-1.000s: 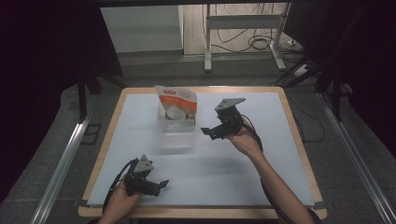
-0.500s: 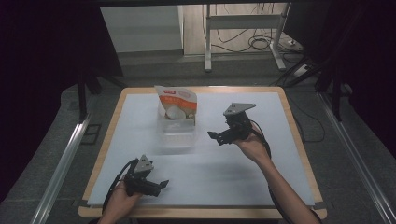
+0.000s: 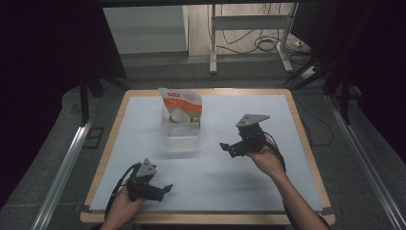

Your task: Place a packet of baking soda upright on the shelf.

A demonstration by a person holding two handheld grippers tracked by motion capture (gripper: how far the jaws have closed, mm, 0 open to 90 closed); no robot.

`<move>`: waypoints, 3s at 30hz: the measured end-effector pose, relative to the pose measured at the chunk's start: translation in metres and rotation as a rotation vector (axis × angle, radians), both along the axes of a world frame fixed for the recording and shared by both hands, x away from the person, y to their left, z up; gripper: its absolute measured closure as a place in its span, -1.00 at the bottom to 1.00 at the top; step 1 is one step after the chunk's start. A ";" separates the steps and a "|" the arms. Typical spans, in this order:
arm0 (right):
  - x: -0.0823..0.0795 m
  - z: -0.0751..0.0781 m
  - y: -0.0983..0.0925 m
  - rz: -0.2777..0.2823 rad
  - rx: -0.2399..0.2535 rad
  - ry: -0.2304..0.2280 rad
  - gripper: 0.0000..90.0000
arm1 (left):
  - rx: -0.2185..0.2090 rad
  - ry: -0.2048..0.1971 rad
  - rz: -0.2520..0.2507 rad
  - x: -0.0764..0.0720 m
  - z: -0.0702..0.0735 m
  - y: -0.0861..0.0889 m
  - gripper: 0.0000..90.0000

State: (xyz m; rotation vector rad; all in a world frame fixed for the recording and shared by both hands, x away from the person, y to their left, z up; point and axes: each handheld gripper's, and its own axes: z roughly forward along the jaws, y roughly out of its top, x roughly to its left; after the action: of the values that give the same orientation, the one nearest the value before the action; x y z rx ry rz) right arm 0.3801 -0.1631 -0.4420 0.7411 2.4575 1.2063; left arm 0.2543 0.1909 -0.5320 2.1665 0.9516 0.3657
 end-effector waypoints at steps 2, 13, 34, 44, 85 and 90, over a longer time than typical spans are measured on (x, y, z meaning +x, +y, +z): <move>-0.003 -0.002 -0.003 -0.002 -0.003 0.005 -1.00 | -0.003 0.000 -0.002 0.000 0.000 0.000 -0.90; -0.016 -0.004 -0.012 -0.012 -0.019 -0.002 -1.00 | -0.006 0.001 -0.005 0.000 0.001 0.000 -0.90; -0.043 -0.003 -0.041 -0.063 -0.023 -0.023 -1.00 | -0.018 -0.003 -0.013 -0.001 0.001 0.000 -0.90; -0.053 -0.004 -0.056 -0.101 -0.023 -0.055 -1.00 | -0.020 0.002 -0.014 -0.001 0.001 -0.001 -0.90; -0.077 -0.048 -0.119 -0.277 -0.118 -0.005 -1.00 | -0.012 0.004 -0.019 -0.001 0.001 0.000 -0.90; -0.076 -0.051 -0.119 -0.282 -0.106 0.006 -1.00 | -0.012 0.003 -0.018 -0.001 0.001 0.000 -0.90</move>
State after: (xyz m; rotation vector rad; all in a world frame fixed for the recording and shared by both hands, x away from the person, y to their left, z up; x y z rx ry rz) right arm 0.3043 -0.2820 -0.4928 1.0197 2.3030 0.9625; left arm 0.2537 0.1906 -0.5310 2.1633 0.9331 0.3475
